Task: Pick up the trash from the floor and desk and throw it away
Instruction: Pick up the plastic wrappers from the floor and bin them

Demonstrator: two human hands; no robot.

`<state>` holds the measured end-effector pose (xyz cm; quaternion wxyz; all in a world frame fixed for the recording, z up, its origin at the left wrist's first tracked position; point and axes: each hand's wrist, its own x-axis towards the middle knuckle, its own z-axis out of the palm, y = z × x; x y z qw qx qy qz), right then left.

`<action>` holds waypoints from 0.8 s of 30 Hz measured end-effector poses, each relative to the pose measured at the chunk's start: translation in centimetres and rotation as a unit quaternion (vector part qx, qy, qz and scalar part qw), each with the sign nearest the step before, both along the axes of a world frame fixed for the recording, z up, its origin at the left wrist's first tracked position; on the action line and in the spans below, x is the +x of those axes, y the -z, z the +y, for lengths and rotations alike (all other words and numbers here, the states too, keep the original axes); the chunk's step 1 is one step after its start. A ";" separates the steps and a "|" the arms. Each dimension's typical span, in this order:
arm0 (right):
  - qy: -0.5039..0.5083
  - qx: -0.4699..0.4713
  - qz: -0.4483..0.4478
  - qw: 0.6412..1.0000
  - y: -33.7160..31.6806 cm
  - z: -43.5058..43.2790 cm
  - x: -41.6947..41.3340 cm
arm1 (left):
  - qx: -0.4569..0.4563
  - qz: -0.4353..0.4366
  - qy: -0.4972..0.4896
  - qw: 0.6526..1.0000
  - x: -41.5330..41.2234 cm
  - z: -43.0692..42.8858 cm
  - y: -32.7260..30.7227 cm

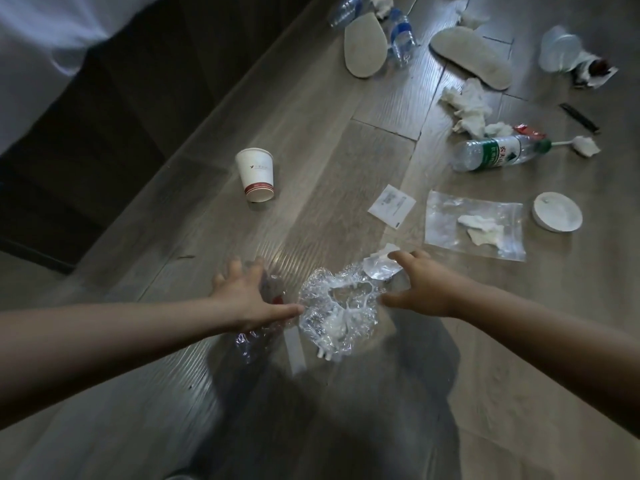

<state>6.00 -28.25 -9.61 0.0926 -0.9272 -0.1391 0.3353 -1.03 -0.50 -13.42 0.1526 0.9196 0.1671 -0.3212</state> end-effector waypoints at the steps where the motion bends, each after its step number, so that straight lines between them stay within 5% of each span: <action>1: 0.008 0.007 0.009 1.000 0.2 -0.2 0.0 | -0.007 -0.003 -0.008 1.000 -0.2 -0.2 0.1; 11: -0.020 0.024 0.067 0.997 2.3 -0.9 -1.2 | -0.037 0.028 -0.042 0.998 -0.7 -5.0 1.6; 24: -0.032 0.076 0.092 0.992 3.0 -1.5 -0.7 | -0.036 -0.049 -0.016 0.998 -0.8 -5.3 2.5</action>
